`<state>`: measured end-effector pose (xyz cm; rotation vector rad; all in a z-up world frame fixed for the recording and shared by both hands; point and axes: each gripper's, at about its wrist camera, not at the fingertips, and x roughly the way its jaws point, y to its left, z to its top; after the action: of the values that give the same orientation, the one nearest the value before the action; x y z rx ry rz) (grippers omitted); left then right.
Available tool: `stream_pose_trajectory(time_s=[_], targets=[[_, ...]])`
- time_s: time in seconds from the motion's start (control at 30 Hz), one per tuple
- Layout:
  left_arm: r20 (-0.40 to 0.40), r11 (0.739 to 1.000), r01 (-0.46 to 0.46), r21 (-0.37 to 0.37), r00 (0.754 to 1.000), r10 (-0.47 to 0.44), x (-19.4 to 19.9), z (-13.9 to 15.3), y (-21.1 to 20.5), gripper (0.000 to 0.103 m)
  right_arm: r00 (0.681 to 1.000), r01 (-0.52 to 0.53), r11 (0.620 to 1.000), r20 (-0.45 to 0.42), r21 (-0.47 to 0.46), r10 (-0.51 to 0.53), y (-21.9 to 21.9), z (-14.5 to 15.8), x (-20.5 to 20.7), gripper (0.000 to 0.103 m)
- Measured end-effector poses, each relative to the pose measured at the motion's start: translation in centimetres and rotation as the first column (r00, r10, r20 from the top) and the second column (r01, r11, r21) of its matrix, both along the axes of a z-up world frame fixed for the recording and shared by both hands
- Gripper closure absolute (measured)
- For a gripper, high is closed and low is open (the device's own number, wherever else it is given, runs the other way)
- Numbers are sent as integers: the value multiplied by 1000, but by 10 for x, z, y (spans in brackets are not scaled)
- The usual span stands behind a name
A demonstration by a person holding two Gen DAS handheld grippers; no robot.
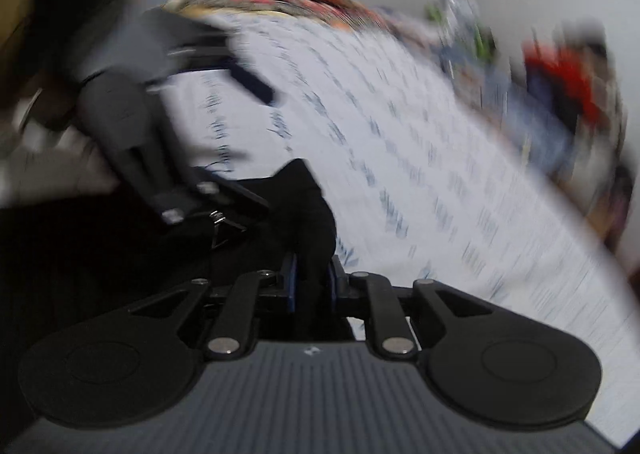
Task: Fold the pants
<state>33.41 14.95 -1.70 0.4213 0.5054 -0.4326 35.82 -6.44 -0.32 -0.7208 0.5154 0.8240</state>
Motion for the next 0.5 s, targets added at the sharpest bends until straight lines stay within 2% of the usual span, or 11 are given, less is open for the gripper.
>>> stream_pose_trajectory(time_s=[0.1,0.17,0.27,0.3,0.33,0.37,0.43,0.5], targets=[[64,994,98,42,993,-100,-10,4,-5,2,981,-105,984,147,-142,125,9,5,-40,88],[67,986,154,69,985,-158,-14,6,-10,2,966,-143,966,179,-216,184,12,5,-59,89],[78,967,217,130,970,-228,-25,6,-19,5,947,-182,950,214,-254,238,10,6,-78,89],[84,961,236,146,965,-249,-30,7,-21,14,940,-192,947,229,-257,252,10,6,-85,89],[79,956,249,157,961,-264,-33,8,-24,29,935,-192,946,244,-260,257,9,6,-91,89],[65,954,252,164,962,-266,-35,8,-26,35,934,-194,946,246,-261,259,8,5,-93,89],[44,958,235,165,969,-245,-38,9,-27,68,935,-179,949,256,-260,246,7,2,-99,89],[14,966,225,127,974,-228,-38,11,-25,77,939,-154,957,265,-248,220,4,0,-98,89]])
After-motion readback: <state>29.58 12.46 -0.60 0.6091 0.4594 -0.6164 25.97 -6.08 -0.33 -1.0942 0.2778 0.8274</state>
